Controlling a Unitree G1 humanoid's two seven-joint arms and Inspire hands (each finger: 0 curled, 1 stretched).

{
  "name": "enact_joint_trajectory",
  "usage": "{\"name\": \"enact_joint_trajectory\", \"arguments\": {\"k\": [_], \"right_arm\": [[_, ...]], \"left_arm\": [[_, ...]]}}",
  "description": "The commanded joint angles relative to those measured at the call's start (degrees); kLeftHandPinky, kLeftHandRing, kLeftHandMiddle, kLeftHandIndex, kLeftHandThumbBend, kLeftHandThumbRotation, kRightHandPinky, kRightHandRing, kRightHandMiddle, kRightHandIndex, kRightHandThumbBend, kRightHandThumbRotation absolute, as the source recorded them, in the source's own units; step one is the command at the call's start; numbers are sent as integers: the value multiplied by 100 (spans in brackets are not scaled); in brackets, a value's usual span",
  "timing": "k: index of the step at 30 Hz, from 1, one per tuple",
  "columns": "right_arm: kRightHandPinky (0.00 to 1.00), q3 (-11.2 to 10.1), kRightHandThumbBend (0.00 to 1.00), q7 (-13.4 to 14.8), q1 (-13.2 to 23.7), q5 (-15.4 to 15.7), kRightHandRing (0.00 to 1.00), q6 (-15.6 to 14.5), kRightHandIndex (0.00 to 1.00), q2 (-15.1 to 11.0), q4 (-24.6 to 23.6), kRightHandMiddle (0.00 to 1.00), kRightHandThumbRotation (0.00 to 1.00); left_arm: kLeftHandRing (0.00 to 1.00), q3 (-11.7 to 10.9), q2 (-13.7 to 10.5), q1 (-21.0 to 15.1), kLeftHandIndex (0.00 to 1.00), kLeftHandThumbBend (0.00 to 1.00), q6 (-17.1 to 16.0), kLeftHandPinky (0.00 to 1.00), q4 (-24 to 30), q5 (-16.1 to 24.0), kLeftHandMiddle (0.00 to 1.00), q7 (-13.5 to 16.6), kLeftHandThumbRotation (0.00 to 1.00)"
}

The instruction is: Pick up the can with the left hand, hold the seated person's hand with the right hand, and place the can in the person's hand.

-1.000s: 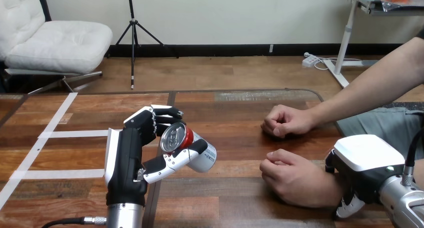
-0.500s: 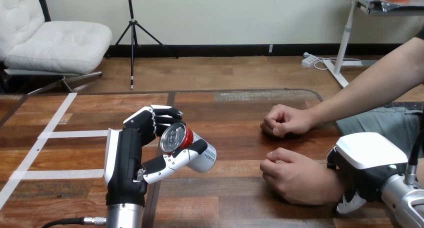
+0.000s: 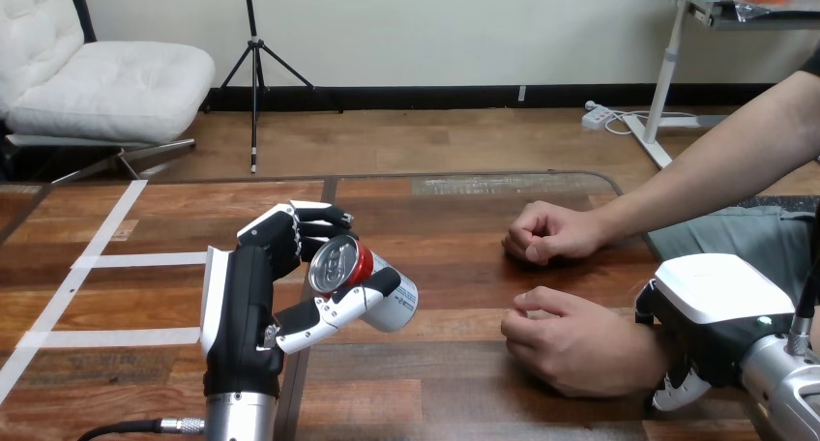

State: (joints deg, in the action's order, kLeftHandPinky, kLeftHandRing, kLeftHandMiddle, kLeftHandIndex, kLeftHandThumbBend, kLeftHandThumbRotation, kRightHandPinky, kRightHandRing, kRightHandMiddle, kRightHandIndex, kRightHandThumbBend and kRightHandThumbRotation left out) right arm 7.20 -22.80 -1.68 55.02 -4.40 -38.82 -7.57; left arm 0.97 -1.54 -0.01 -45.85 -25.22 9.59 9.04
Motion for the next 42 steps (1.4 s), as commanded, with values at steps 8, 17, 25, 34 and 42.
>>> {"name": "enact_joint_trajectory", "arguments": {"k": [8,17,25,34,42], "right_arm": [[20,-184,71,102,139,-233,30,-12,49,27,-519,39,0],[18,-235,79,-105,178,-198,26,-149,48,-22,-1002,37,0],[17,-284,83,-348,258,-242,25,-204,47,-39,-1399,36,0],[15,-236,87,-684,432,-59,23,-306,48,20,-1960,33,0],[18,-186,87,-852,593,-39,26,-275,50,105,-2365,36,0]], "left_arm": [[42,-20,26,-273,51,71,-67,40,357,-41,47,-5,0],[42,-7,36,-312,52,71,-99,40,297,-60,47,-34,0],[42,20,50,-364,52,71,-143,40,223,-131,47,-117,0],[43,40,79,-426,52,71,-153,40,176,-161,47,-201,0],[43,59,125,-451,52,71,-97,41,244,-135,47,-226,0]]}}
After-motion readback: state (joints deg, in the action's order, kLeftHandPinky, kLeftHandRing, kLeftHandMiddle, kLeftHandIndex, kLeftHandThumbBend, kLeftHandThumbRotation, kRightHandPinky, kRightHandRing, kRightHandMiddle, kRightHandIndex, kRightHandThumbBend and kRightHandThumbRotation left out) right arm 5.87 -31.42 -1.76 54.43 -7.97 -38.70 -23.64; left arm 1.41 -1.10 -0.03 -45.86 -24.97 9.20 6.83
